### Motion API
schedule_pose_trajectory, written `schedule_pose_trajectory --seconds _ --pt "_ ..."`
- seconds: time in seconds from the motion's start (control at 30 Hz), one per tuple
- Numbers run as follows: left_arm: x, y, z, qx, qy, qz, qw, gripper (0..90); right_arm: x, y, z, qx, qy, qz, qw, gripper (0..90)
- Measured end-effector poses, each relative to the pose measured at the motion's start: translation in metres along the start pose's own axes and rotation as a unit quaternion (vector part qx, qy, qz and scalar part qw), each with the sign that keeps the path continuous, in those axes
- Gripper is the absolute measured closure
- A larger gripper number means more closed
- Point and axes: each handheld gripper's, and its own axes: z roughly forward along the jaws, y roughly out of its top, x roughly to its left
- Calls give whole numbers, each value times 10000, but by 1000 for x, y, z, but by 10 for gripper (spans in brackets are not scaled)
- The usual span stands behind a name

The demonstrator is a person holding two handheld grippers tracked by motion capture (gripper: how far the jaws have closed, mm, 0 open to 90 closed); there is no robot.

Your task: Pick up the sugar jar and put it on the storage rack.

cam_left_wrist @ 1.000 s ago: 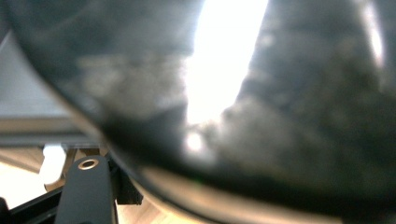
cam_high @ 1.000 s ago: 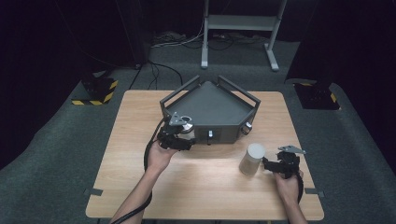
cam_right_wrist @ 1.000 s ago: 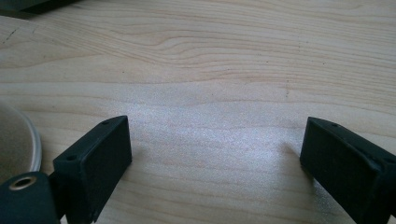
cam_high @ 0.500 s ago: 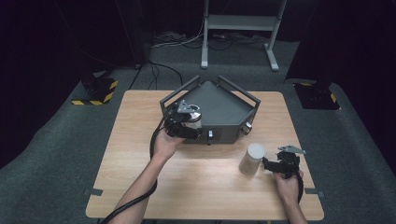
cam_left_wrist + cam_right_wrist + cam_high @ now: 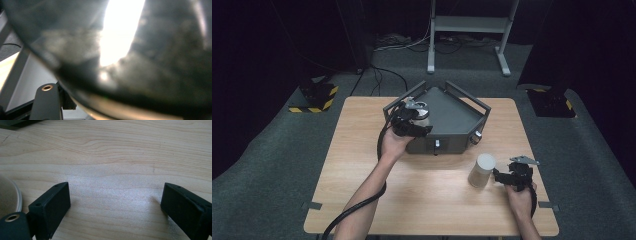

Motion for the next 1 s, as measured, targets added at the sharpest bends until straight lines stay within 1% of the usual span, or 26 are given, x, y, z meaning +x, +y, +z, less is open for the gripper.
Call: schedule_pose_trajectory --seconds 0.03,0.07,0.1,0.17,0.2,0.23,0.27,0.3,0.33,0.37,0.4,0.47,0.5,0.53,0.57,0.6,0.63,0.67,0.7,0.73,0.77,0.8,0.83,0.87,0.9,1.0 --pt "3 7 0 148 29 125 9998 315 0 0 0 0 0 0 10000 87" --pt "0 3 4 -11 86 -46 10000 314 0 0 0 0 0 -1 10000 87" --pt "0 5 5 40 105 -13 9999 315 0 0 0 0 0 1 10000 87" --pt "-2 3 11 -54 184 -123 9997 314 0 0 0 0 0 0 10000 87" --pt "-2 3 11 -54 184 -123 9997 314 0 0 0 0 0 0 10000 87" --pt "0 9 12 108 200 6 9997 314 0 0 0 0 0 1 10000 87" --pt "0 9 12 108 200 6 9997 314 0 0 0 0 0 1 10000 87" --pt "-2 9 17 101 271 8 9996 314 0 0 0 0 -1 0 10000 87" --pt "-2 9 17 101 271 8 9996 314 0 0 0 0 -1 0 10000 87" --pt "-18 -6 28 -486 380 -914 9939 314 0 0 0 0 -1 0 10000 87" --pt "-1 14 22 290 318 156 9990 314 0 0 0 0 -1 1 10000 87" --pt "-1 14 22 290 318 156 9990 314 0 0 0 0 0 1 10000 87" --pt "-1 14 25 285 356 145 9989 314 0 0 0 1 -1 0 10000 87" --pt "-12 -2 34 -249 378 -578 9973 314 0 0 0 0 -1 1 10000 87" --pt "-16 -4 37 -347 372 -874 9949 314 0 0 0 1 -1 2 10000 87" --pt "-5 9 31 137 325 -284 9990 314 0 0 0 0 -1 0 10000 87" --pt "-14 -2 38 -265 381 -792 9958 314 0 0 0 0 -1 -1 10000 87" --pt "-15 -4 40 -311 391 -856 9951 314 0 0 0 1 -1 1 10000 87" --pt "-18 -7 45 -443 421 -1056 9925 314 0 0 0 0 -1 -1 10000 87" --pt "-24 -12 50 -653 488 -1365 9873 314 0 0 0 1 -2 0 10000 87" --pt "-27 -13 52 -698 528 -1439 9857 314 0 0 0 0 -2 0 10000 87" --pt "-27 -13 54 -714 538 -1474 9850 314 0 0 0 0 -1 1 10000 87" --pt "-26 -13 54 -693 541 -1461 9854 314 0 0 0 0 -2 0 10000 87" --pt "-22 -10 52 -543 529 -1246 9893 314 0 0 0 0 -3 0 10000 87" --pt "5 26 35 736 393 314 9960 315 0 0 0 -1 -3 0 10000 87" --pt "5 25 36 740 391 293 9961 314 0 0 0 0 -3 0 10000 87"
